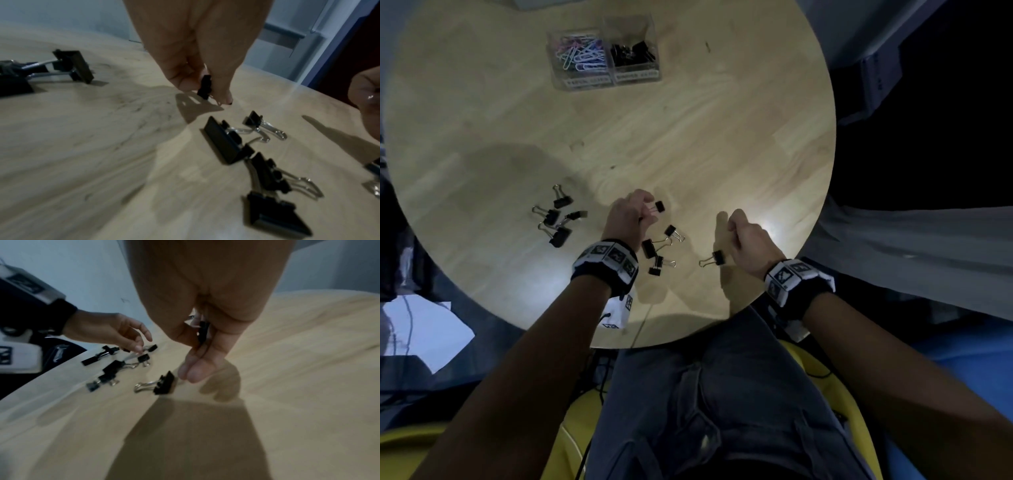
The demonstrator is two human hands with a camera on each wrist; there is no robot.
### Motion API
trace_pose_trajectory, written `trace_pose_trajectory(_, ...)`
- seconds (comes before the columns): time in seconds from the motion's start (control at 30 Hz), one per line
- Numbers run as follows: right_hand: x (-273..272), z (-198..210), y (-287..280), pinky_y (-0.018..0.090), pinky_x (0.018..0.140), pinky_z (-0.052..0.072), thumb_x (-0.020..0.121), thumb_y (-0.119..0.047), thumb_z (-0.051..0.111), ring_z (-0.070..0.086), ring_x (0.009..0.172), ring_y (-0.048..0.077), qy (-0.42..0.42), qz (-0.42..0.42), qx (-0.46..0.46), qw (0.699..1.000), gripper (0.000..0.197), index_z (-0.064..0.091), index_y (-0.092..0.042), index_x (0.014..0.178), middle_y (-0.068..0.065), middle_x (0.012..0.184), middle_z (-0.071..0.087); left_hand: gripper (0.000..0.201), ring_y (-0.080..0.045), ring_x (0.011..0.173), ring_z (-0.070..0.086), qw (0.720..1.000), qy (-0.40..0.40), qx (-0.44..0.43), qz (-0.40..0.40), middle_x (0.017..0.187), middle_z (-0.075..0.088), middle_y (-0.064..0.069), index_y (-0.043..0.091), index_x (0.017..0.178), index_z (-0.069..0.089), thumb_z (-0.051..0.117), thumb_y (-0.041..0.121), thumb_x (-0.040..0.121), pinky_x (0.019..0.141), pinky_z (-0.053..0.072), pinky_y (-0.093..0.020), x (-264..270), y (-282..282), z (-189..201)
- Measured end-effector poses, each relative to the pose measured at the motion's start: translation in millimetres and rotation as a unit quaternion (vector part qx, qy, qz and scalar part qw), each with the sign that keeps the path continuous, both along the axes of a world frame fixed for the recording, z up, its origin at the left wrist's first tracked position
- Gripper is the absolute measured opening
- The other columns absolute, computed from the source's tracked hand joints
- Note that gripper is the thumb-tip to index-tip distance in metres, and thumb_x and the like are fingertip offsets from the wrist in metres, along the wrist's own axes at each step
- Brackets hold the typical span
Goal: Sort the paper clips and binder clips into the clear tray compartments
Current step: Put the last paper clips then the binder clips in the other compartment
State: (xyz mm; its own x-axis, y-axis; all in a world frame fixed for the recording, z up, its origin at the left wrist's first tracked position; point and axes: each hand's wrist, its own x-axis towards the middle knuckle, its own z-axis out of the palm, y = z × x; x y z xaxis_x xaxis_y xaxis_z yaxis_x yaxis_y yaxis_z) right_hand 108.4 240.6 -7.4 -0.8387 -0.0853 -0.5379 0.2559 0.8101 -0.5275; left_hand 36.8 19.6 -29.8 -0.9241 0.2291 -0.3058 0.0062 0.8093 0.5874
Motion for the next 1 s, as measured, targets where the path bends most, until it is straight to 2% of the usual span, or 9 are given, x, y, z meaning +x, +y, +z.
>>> trace_pose_trajectory(0.1,18,0,-5,0.035,0.062,0.041,0.089,-0.012,0.044,0.060,0.077,0.038,0.005,0.074,0.035,0.997,0.026,0.038,-0.006,0.113,0.019,0.096,0.062,0.017,-0.032,0.086,0.061,0.999,-0.011,-0.001,0.044,0.093,0.066,-0.017,0.008,0.103,0.064,0.056,0.008,0.087,0.086,0.048,-0.038,3,-11,-5)
trace_pose_trajectory(0.2,27,-8,-10,0.035,0.068,0.043,0.091,-0.033,0.052,0.061,0.090,0.032,-0.009,0.120,0.038,0.992,0.038,0.038,-0.013,0.120,0.009,0.121,0.051,0.023,-0.038,0.071,0.062,0.993,-0.038,0.044,0.102,0.082,0.060,-0.030,0.016,0.086,0.061,0.039,0.009,0.091,0.074,0.055,-0.049,8,-24,-10)
trace_pose_trajectory(0.27,27,-14,-12,0.038,0.072,0.046,0.090,-0.036,0.056,0.060,0.098,0.032,-0.023,0.146,0.056,0.987,0.042,0.039,-0.013,0.120,0.008,0.126,0.046,0.021,-0.038,0.080,0.060,0.992,-0.039,0.062,0.104,0.086,0.057,-0.027,0.014,0.089,0.054,0.035,0.007,0.092,0.079,0.052,-0.042,14,-20,-8)
trace_pose_trajectory(0.37,25,-18,-14,0.037,0.072,0.044,0.092,-0.030,0.055,0.059,0.100,0.033,-0.030,0.165,0.070,0.983,0.036,0.042,-0.006,0.115,0.012,0.123,0.047,0.015,-0.028,0.093,0.057,0.998,-0.053,0.033,0.020,0.099,0.060,-0.015,0.005,0.096,0.056,0.043,0.012,0.093,0.081,0.042,-0.028,18,-3,-1)
trace_pose_trajectory(0.47,14,-12,-12,0.039,0.073,0.045,0.093,-0.031,0.053,0.061,0.094,0.038,-0.043,0.137,0.039,0.989,0.034,0.042,-0.005,0.112,0.017,0.118,0.052,0.030,-0.016,0.088,0.052,0.990,-0.095,-0.024,-0.106,0.099,0.051,0.001,0.015,0.108,0.052,0.062,0.031,0.084,0.077,0.046,-0.031,19,9,4)
trace_pose_trajectory(0.53,-1,-4,-12,0.033,0.069,0.040,0.093,-0.030,0.053,0.062,0.092,0.037,-0.025,0.086,0.023,0.996,0.033,0.043,-0.004,0.110,0.019,0.113,0.056,0.032,-0.021,0.091,0.052,0.976,-0.091,-0.074,-0.184,0.103,0.051,-0.004,0.014,0.110,0.050,0.063,0.028,0.084,0.080,0.046,-0.034,15,13,3)
trace_pose_trajectory(0.67,-62,20,-20,0.028,0.066,0.034,0.091,-0.023,0.058,0.060,0.088,0.032,0.066,-0.029,-0.030,0.997,0.030,0.046,0.000,0.106,0.020,0.101,0.061,0.024,-0.031,0.092,0.053,0.971,-0.086,-0.091,-0.202,0.108,0.049,-0.015,0.004,0.104,0.051,0.058,0.020,0.087,0.079,0.043,-0.038,12,20,5)
trace_pose_trajectory(0.87,-193,59,-52,0.031,0.070,0.040,0.088,-0.015,0.060,0.057,0.088,0.028,0.193,-0.052,-0.051,0.979,0.027,0.052,0.001,0.108,0.019,0.106,0.062,0.006,-0.031,0.086,0.054,0.987,-0.074,-0.041,-0.140,0.091,0.054,-0.011,0.011,0.085,0.044,0.049,0.011,0.090,0.069,0.039,-0.034,18,15,6)
trace_pose_trajectory(1.0,-261,65,-76,0.034,0.077,0.046,0.089,-0.016,0.059,0.059,0.101,0.031,0.226,-0.037,-0.020,0.973,0.029,0.053,0.000,0.112,0.019,0.111,0.063,0.010,-0.028,0.090,0.053,0.999,-0.041,0.018,-0.025,0.099,0.057,-0.012,0.008,0.099,0.051,0.044,0.010,0.092,0.075,0.043,-0.035,-2,-4,14)
